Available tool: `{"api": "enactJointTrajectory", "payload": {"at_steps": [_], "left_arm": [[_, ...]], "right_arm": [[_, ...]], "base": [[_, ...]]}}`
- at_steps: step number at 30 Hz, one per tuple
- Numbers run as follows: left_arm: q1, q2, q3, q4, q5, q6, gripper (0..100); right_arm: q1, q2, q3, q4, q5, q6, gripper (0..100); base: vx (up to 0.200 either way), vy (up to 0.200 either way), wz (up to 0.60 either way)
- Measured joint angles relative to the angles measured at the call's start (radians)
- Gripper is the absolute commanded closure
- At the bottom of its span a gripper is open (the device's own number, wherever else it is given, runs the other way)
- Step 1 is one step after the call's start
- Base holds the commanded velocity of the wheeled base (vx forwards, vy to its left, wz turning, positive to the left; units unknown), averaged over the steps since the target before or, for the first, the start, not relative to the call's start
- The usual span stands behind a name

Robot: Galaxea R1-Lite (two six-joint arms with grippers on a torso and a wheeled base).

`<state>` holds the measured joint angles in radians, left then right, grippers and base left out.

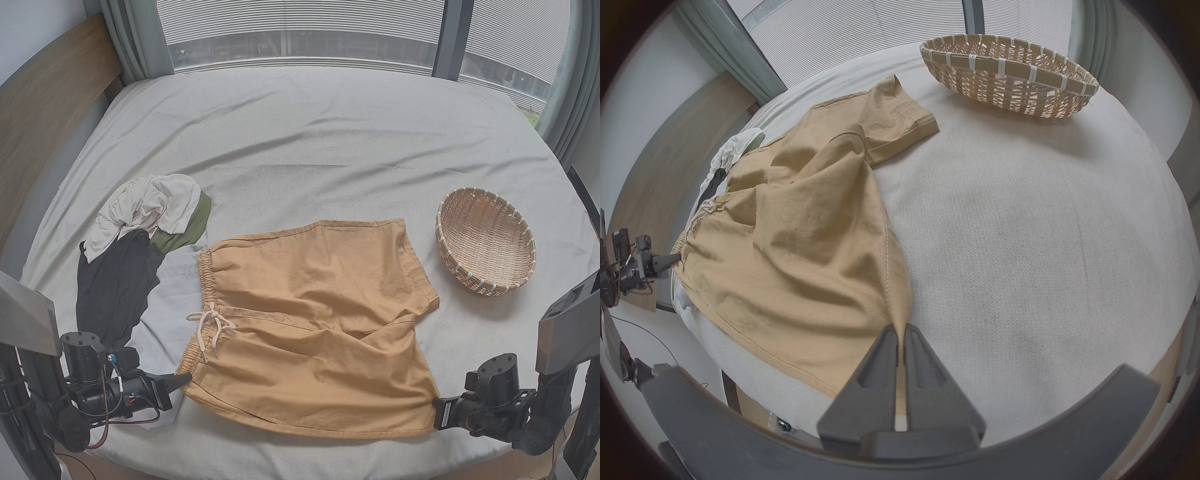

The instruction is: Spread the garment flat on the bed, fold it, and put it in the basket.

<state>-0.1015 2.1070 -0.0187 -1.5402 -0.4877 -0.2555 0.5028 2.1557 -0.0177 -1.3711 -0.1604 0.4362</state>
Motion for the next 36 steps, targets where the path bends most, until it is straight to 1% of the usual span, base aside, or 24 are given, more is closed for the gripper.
{"api": "enactJointTrajectory", "payload": {"at_steps": [3, 4, 11, 15, 17, 20, 25, 31, 36], "left_arm": [[0.001, 0.007, 0.001, -0.001, 0.000, 0.003, 100], [0.001, 0.008, 0.001, -0.001, 0.000, 0.003, 0], [0.004, 0.016, 0.001, -0.004, 0.001, 0.001, 0], [0.016, 0.004, 0.001, -0.006, 0.005, -0.003, 0], [0.026, -0.006, 0.001, -0.006, 0.005, -0.006, 0], [0.037, -0.018, 0.001, -0.006, 0.005, -0.007, 0], [0.044, -0.033, 0.000, -0.006, 0.005, -0.008, 0], [0.040, -0.039, -0.003, -0.006, 0.004, -0.008, 0], [0.037, -0.042, -0.001, -0.006, 0.003, -0.008, 0]], "right_arm": [[0.001, 0.005, 0.000, -0.001, 0.000, 0.000, 100], [0.001, 0.006, 0.000, -0.002, 0.000, 0.000, 0], [-0.010, 0.002, 0.001, -0.045, -0.017, 0.021, 0], [-0.041, -0.007, 0.000, -0.114, -0.011, 0.035, 0], [-0.067, -0.009, -0.004, -0.158, 0.021, 0.039, 0], [-0.095, -0.010, -0.035, -0.167, 0.063, 0.065, 0], [-0.128, 0.001, -0.102, -0.167, 0.141, 0.204, 0], [-0.145, 0.044, -0.174, -0.166, 0.209, 0.340, 0], [-0.156, 0.075, -0.234, -0.167, 0.256, 0.361, 0]], "base": [[0.000, 0.000, 0.00], [0.000, 0.000, 0.00], [0.000, 0.000, 0.00], [0.000, 0.000, 0.00], [0.000, 0.000, 0.00], [0.000, 0.000, 0.00], [0.000, 0.000, 0.00], [0.000, 0.000, 0.00], [0.000, 0.000, 0.00]]}}
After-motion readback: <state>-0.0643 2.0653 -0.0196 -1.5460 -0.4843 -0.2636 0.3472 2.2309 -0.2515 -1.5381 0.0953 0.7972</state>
